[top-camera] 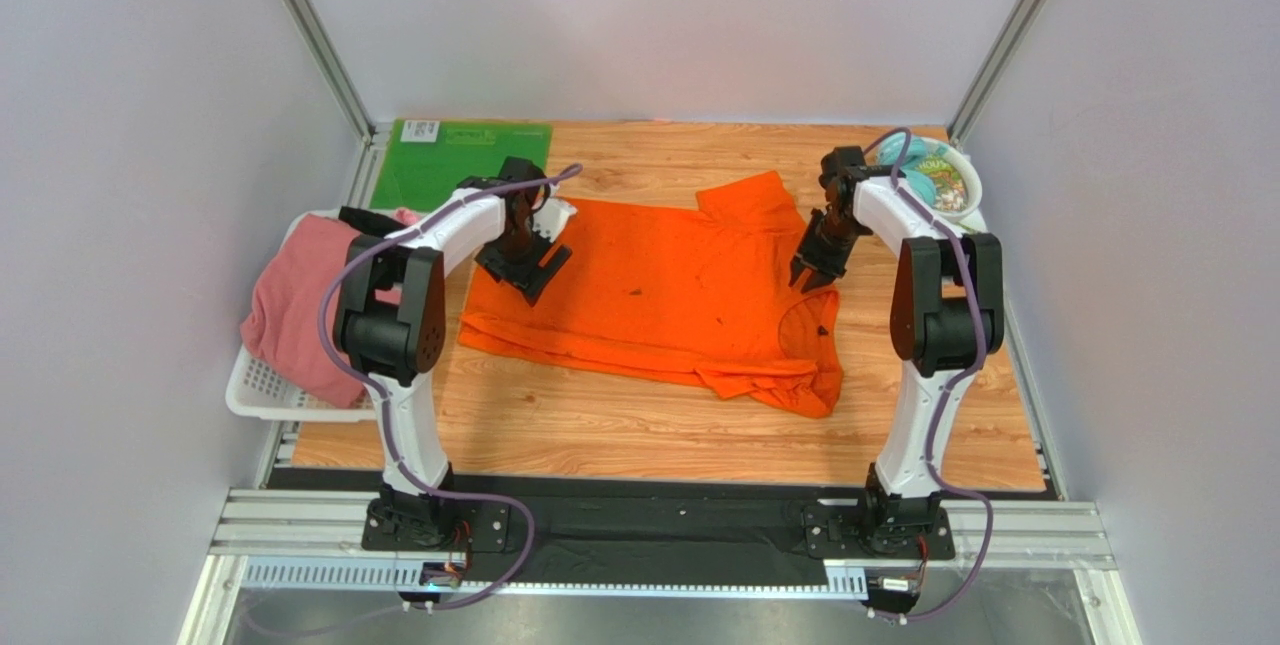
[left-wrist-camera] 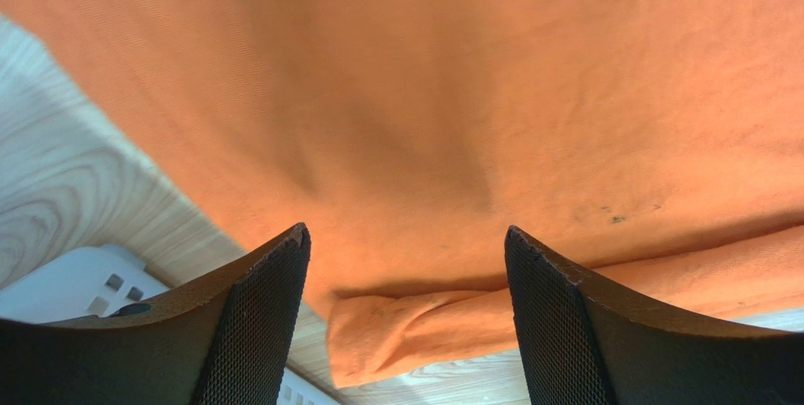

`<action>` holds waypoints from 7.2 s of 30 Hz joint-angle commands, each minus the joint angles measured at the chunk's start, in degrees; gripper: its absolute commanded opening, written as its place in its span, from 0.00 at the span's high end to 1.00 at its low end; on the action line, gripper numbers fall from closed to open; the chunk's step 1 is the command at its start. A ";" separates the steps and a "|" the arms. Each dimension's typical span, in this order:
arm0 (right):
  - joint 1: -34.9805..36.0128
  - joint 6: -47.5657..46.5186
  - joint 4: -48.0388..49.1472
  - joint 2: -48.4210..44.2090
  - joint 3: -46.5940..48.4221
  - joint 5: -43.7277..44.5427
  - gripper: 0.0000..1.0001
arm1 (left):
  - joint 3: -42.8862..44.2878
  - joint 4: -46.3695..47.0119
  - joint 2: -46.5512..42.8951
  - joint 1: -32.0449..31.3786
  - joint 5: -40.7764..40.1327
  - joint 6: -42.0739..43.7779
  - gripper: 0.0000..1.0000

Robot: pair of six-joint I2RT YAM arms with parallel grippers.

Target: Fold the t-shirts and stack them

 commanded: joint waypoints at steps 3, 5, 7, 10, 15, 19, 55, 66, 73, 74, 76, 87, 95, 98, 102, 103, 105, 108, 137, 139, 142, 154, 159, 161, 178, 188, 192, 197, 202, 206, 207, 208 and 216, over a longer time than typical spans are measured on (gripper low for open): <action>0.01 0.10 0.04 3.27 4.14 3.11 0.71 | -3.26 1.04 -1.35 -2.56 -2.27 1.58 0.19; -0.34 0.02 -0.84 4.24 5.46 3.29 0.71 | -4.66 1.12 -1.44 -3.35 -2.27 1.75 0.19; -0.87 -0.16 -1.20 5.91 6.60 3.20 0.71 | -6.24 1.12 -1.79 -4.06 -2.27 1.67 0.19; -1.66 -0.68 -2.51 9.08 9.94 3.38 0.71 | -7.30 1.39 -2.14 -5.20 -1.57 1.14 0.19; -2.89 -1.13 -5.23 13.82 17.22 2.50 0.73 | -7.30 1.39 -1.61 -6.87 -0.95 0.44 0.19; -3.24 -1.48 -6.73 16.37 22.59 2.24 0.73 | -7.04 1.39 -1.44 -7.58 -0.69 -0.09 0.19; 3.09 -0.33 2.06 -41.27 -32.42 4.78 0.55 | -26.38 2.97 -24.47 -0.56 -2.80 0.87 0.16; 3.09 -0.77 1.70 -41.28 -33.03 6.36 0.58 | -23.91 3.85 -21.12 1.56 -0.78 -0.44 0.17; 3.09 -0.69 2.67 -40.93 -34.26 6.37 0.63 | -24.88 5.08 -20.68 2.35 -1.13 -0.27 0.19; 3.09 -0.60 2.67 -40.93 -34.35 6.45 0.64 | -25.06 5.34 -20.68 2.62 -1.13 -0.27 0.21; 3.09 -0.78 2.84 -40.93 -34.61 6.89 0.72 | -25.06 5.43 -20.77 2.79 -1.13 -0.36 0.26; 3.09 -0.16 2.49 -40.14 -35.58 10.58 0.69 | -24.62 5.43 -21.21 2.97 -0.78 -0.36 0.60; 3.00 0.37 4.60 -37.85 -35.14 9.27 0.62 | -24.97 5.34 -21.65 2.97 -0.69 -0.27 0.67; 3.08 0.28 5.83 -36.54 -35.05 8.48 0.64 | -25.15 5.26 -21.91 2.97 -0.69 -0.18 0.70; 3.00 0.19 7.67 -35.65 -34.62 8.30 0.68 | -25.06 5.34 -21.83 2.97 -0.69 -0.18 0.71; 3.00 0.19 7.85 -35.39 -34.35 8.30 0.69 | -25.06 5.34 -21.83 2.97 -0.69 -0.18 0.71; 3.09 -0.07 8.20 -35.21 -33.91 8.30 0.71 | -24.97 5.17 -21.91 2.97 -0.69 -0.18 0.72; 3.09 -0.60 8.38 -34.95 -32.86 8.30 0.74 | -24.88 5.08 -21.83 2.97 -0.69 -0.18 0.72; 2.03 -0.86 9.17 -33.81 -33.03 12.16 0.70 | -23.92 3.23 -22.27 2.97 1.42 -0.09 0.79; 1.94 -0.95 9.17 -34.07 -33.29 11.73 0.69 | -24.00 3.15 -22.09 2.97 1.51 -0.27 0.79; 1.94 -0.69 9.43 -33.90 -33.30 10.85 0.69 | -23.92 3.15 -22.09 2.97 1.59 -0.27 0.80; 1.86 1.42 11.37 -33.89 -34.26 2.50 1.00 | -23.65 2.97 -22.26 2.97 1.51 -0.36 1.00; 1.68 2.30 10.24 -37.05 -33.30 1.97 1.00 | -23.74 2.79 -23.06 2.97 0.63 -0.09 1.00; 1.68 2.21 9.18 -38.81 -31.64 3.11 1.00 | -23.65 2.62 -24.02 2.97 0.19 0.08 1.00; 1.50 2.56 1.97 -47.26 -23.28 5.66 1.00 | -23.30 -0.99 -32.02 2.97 -4.03 0.70 1.00; 1.06 2.21 0.47 -47.69 -20.56 6.81 1.00 | -24.62 -0.55 -33.95 3.06 -5.79 1.05 1.00; 0.98 2.13 -0.06 -47.52 -19.59 6.89 1.00 | -24.01 -0.63 -34.22 3.06 -6.84 1.58 1.00; 0.98 2.13 -0.06 -47.17 -19.06 6.80 1.00 | -22.78 -0.46 -33.96 3.06 -7.54 1.75 1.00; 0.98 1.95 -0.14 -45.68 -17.83 6.98 1.00 | -21.19 0.16 -31.68 3.15 -8.07 1.75 1.00; 0.89 1.86 0.21 -44.01 -17.04 7.07 1.00 | -18.39 0.68 -29.39 3.15 -9.12 2.28 1.00; 0.89 1.77 0.21 -43.74 -16.95 7.07 1.00 | -17.86 0.60 -28.43 3.15 -9.21 2.28 1.00; 0.80 1.86 0.47 -43.57 -16.77 7.07 1.00 | -17.07 0.68 -28.07 3.15 -9.39 2.37 1.00; 0.54 1.51 1.79 -39.35 -14.93 7.33 1.00 | -14.69 1.30 -23.85 3.15 -10.27 2.54 1.00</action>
